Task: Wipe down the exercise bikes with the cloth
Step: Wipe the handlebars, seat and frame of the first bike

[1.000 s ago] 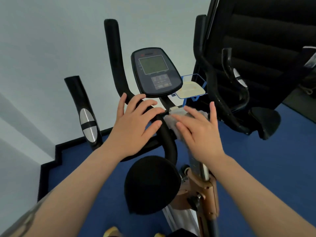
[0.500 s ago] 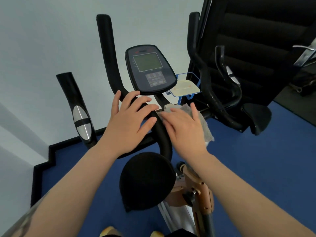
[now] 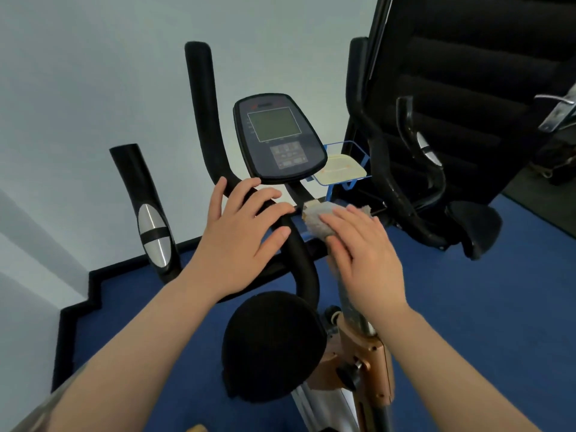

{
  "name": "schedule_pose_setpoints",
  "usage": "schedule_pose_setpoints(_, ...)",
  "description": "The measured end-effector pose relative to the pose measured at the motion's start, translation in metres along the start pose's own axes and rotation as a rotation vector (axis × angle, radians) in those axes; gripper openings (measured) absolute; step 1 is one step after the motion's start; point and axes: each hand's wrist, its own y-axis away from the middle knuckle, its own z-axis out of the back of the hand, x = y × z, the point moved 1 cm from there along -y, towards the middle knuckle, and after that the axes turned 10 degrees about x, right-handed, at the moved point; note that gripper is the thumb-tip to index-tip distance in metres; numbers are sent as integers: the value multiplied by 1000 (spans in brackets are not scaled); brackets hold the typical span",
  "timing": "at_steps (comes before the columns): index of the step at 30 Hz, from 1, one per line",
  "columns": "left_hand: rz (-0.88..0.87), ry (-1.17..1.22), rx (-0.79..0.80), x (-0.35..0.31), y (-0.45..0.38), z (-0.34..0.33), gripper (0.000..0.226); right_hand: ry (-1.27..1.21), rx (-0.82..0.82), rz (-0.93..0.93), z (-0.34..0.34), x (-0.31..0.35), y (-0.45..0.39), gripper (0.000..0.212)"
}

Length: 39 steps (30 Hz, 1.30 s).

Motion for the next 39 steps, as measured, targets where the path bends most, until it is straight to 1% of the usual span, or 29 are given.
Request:
schedule_pose_setpoints(1,-1,2,2,1,0,-1,45,19,13,-68,-3,3,-9,30)
schedule_pose_setpoints(3,1,9,1,1,0,-2,45,47,120,-206,-5,7,-38,31)
schedule_pose_setpoints(5,5,15,4,0,0,-1,46,48,322,-344,-3,1,-72,36)
schedule_pose_setpoints(6,3,16,9,0,0,0,47,44,418,-376,-1,-3,-82,38)
schedule_pose_setpoints(7,1,16,13,0,0,1,47,48,470,-365,0,-4,-83,38)
schedule_pose_setpoints(8,-2,16,15,0,0,1,46,59,468,-318,1,-4,-80,37)
schedule_pose_setpoints(10,-4,13,15,0,1,0,45,133,373,-184,-1,-2,-61,35)
schedule_pose_setpoints(11,-2,12,13,1,1,0,45,148,381,-135,-2,-1,-57,37)
schedule_pose_setpoints(12,2,13,11,1,0,0,45,104,422,-183,-1,-3,-64,40)
schedule_pose_setpoints(14,-1,18,22,1,-1,0,45,20,575,-363,-3,-9,-92,42)
schedule_pose_setpoints(15,-1,18,29,1,-1,0,45,-18,637,-423,-2,-10,-105,41)
schedule_pose_setpoints(16,3,18,32,0,0,1,45,-9,663,-437,-2,-9,-111,40)
schedule_pose_setpoints(17,8,18,32,0,0,2,46,60,649,-395,-4,-9,-108,37)
schedule_pose_setpoints(18,9,20,31,-1,0,2,46,113,586,-323,-7,-10,-100,35)
schedule_pose_setpoints(19,7,22,29,-1,1,2,46,101,439,-278,-8,-10,-81,35)
schedule_pose_setpoints(20,3,24,26,-1,1,1,46,82,235,-208,-9,-11,-59,35)
schedule_pose_setpoints(21,0,25,20,-1,1,1,46,42,81,-127,-8,-10,-37,36)
schedule_pose_setpoints(23,0,24,11,0,-1,0,45,-103,-101,-9,-13,-21,0,40)
schedule_pose_setpoints(25,-3,22,1,1,-2,-1,44,-298,-177,-26,-20,-30,24,44)
schedule_pose_setpoints(27,-1,30,-7,1,-2,-1,44,-384,-255,-85,-27,-25,34,45)
schedule_pose_setpoints(29,5,29,-2,0,-1,-1,44,-343,-264,-149,-25,-16,20,44)
schedule_pose_setpoints(31,9,25,2,0,-1,-1,44,-275,-164,-204,-14,-16,-11,43)
schedule_pose_setpoints(33,10,18,9,-1,-1,-1,43,-276,-55,-188,-5,-21,-30,40)
schedule_pose_setpoints(34,10,14,11,-2,-1,0,43,-290,-59,-171,-4,-21,-28,37)
schedule_pose_setpoints(37,17,12,5,-3,-1,1,43,-301,-225,-124,-13,-15,7,36)
schedule_pose_setpoints(38,19,9,2,-3,-1,1,43,-280,-256,-92,-17,-11,19,38)
schedule_pose_setpoints(39,20,7,0,-3,-1,0,43,-262,-253,-71,-17,-11,22,39)
